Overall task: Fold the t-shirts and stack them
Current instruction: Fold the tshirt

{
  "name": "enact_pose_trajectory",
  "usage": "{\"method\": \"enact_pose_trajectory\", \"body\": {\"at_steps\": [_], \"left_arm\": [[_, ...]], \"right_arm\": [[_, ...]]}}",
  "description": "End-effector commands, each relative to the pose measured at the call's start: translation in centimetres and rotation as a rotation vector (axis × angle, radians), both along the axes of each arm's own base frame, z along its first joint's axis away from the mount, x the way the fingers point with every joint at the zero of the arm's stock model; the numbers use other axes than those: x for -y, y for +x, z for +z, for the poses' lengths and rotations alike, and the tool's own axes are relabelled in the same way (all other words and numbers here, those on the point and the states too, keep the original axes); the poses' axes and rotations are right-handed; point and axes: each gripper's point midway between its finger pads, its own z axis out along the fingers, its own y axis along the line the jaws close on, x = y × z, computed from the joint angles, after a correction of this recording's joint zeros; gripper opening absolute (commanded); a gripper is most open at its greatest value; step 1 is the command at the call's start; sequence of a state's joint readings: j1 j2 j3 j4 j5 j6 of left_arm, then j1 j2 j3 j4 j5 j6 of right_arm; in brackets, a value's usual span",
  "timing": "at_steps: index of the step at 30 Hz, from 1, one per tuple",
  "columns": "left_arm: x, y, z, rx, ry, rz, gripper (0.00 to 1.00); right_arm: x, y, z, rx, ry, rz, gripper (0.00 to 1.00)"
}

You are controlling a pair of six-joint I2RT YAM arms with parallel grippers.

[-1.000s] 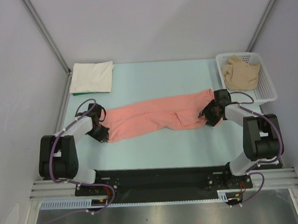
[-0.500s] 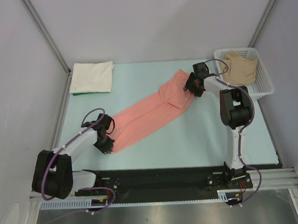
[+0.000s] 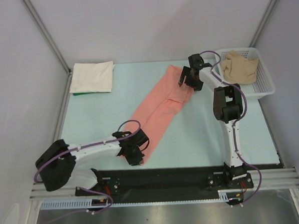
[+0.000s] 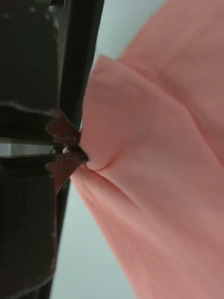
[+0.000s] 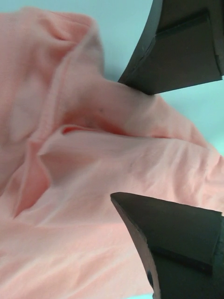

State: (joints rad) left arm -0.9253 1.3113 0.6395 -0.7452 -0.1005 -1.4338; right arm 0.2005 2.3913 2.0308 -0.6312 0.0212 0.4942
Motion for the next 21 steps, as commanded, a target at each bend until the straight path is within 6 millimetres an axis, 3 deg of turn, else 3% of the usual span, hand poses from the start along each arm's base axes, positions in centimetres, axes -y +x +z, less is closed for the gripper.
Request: {"method": "enact_pose_trajectory", "body": {"at_steps": [1, 2, 5, 6, 7, 8, 9, 11, 12, 15, 16, 19, 21], "left_arm": [[7.6, -1.5, 2.6, -0.059, -0.207, -0.162, 0.13], [8.6, -1.9, 3.1, -0.067, -0.241, -0.206, 0.31], [9.4, -3.9, 3.4, -0.136, -0.304, -0.283, 0.68], [8.8, -4.3, 3.6, -0.132, -0.311, -0.295, 0.73], [8.3, -4.4, 4.0, -0.121, -0.313, -0.297, 0.77], [7.9, -4.4, 4.4, -0.101, -0.314, -0.294, 0.83], [6.9, -4.2, 4.9, -0.074, -0.295, -0.281, 0.86], [5.1, -3.8, 7.9, 0.024, -0.321, -0.263, 0.91], [4.3, -3.6, 7.8, 0.027, -0.282, -0.248, 0.92], [1.6, -2.6, 11.0, 0.14, -0.263, -0.215, 0.93], [1.0, -2.4, 11.7, 0.168, -0.26, -0.211, 0.93], [-1.0, -0.2, 14.2, 0.316, -0.221, -0.236, 0.9], [-3.0, 2.4, 14.8, 0.372, -0.161, -0.25, 0.89]], "right_arm": [[0.6, -4.0, 1.5, -0.114, -0.03, 0.035, 0.89], [0.5, -5.7, 1.6, -0.178, 0.005, 0.053, 0.93], [1.4, -8.8, 3.8, -0.224, -0.004, 0.062, 0.96], [1.9, -11.0, 2.5, -0.276, -0.017, 0.069, 0.99], [2.1, -11.7, 5.3, -0.219, -0.011, 0.069, 1.0], [2.3, -12.4, 5.6, -0.201, -0.014, 0.062, 1.0], [2.0, -13.3, 5.9, -0.188, 0.0, 0.075, 1.0], [2.0, -16.8, 7.5, -0.172, 0.01, 0.069, 1.0], [1.6, -17.0, 7.5, -0.172, 0.009, 0.08, 1.0], [0.3, -20.0, 8.1, -0.144, 0.012, 0.111, 1.0], [-0.3, -21.3, 7.3, -0.165, 0.037, 0.132, 1.0], [-2.1, -20.1, 8.6, -0.035, 0.143, 0.099, 0.97], [-2.5, -20.1, 7.4, -0.03, 0.182, 0.043, 0.86]]}}
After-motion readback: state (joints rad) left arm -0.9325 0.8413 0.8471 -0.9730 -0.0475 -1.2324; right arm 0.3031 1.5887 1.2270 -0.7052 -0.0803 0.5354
